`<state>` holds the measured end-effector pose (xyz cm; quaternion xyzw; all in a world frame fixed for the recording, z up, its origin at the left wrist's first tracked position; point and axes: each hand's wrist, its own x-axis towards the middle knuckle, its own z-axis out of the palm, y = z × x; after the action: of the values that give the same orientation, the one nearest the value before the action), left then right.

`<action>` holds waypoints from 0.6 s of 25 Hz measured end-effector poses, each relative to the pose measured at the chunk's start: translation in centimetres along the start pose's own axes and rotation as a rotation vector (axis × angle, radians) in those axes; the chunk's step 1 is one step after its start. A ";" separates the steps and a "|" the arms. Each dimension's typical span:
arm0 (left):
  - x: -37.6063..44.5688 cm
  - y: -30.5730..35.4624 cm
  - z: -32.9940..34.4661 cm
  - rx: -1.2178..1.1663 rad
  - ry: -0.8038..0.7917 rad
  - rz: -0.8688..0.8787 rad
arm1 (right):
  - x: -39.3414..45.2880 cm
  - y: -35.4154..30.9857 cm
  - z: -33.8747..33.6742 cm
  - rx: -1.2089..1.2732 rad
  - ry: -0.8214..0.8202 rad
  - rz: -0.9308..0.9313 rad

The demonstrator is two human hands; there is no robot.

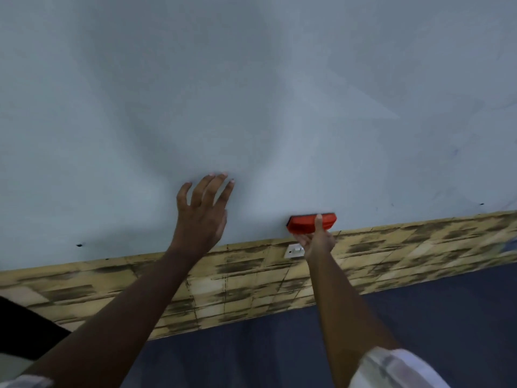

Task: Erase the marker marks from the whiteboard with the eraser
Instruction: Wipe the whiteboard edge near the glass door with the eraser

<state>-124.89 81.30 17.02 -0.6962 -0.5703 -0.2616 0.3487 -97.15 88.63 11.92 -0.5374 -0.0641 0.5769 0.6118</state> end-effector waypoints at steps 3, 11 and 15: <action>-2.4 1.5 0.8 0.004 -0.195 0.051 | -0.4 2.0 -0.5 -0.043 -0.015 0.072; -1.9 2.6 0.9 -0.047 -0.223 0.014 | -4.1 -7.9 2.4 -0.185 0.049 -0.534; 1.0 5.4 0.8 -0.075 -0.200 0.027 | -3.3 -10.1 2.8 -0.364 0.054 -0.669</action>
<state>-119.39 81.99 16.29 -0.7391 -0.5827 -0.2073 0.2671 -93.79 90.19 22.25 -0.6017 -0.3213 0.3103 0.6622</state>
